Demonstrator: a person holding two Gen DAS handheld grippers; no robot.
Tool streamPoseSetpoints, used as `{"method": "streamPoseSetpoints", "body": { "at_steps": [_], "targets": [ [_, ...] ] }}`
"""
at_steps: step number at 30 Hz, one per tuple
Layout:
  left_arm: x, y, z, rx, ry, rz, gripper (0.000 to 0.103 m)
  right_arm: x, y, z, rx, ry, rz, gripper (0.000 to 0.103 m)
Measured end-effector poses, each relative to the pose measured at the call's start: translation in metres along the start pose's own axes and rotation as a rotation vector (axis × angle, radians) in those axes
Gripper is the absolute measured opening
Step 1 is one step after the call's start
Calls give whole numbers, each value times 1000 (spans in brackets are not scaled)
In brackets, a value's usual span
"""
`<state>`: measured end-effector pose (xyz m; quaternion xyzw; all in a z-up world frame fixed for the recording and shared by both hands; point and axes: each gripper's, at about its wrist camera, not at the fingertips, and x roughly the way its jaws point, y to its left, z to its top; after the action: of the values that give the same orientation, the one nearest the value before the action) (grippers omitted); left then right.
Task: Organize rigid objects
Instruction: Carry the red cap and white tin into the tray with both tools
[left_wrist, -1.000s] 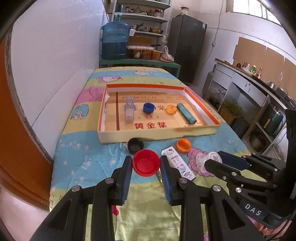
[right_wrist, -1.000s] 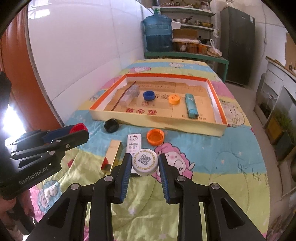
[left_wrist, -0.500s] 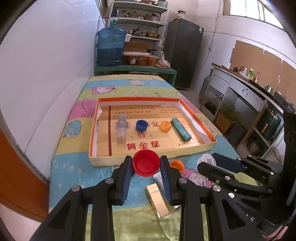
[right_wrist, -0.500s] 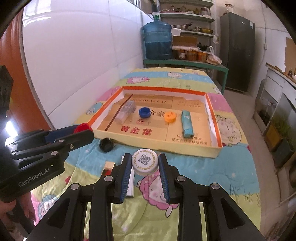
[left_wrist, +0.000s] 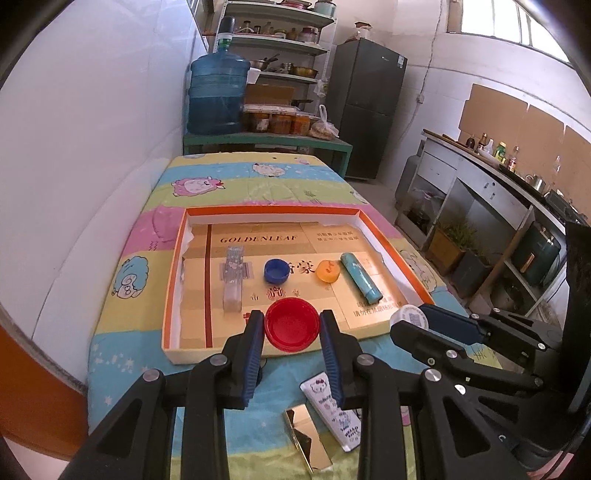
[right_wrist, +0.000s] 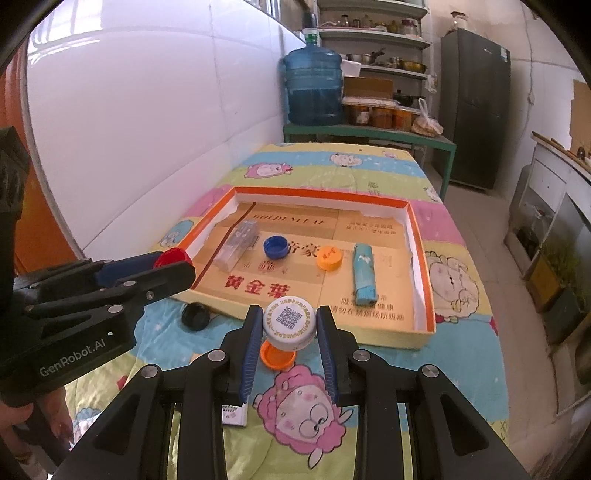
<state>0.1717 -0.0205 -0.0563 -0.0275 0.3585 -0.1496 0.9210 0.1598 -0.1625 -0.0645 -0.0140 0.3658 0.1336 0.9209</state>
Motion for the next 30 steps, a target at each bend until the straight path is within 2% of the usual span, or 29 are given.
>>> {"method": "streamPoseSetpoints", "body": {
  "at_steps": [30],
  "targets": [
    [63,3,19,-12,69,24,31,50,-29,26,15,17,21,30]
  ]
}}
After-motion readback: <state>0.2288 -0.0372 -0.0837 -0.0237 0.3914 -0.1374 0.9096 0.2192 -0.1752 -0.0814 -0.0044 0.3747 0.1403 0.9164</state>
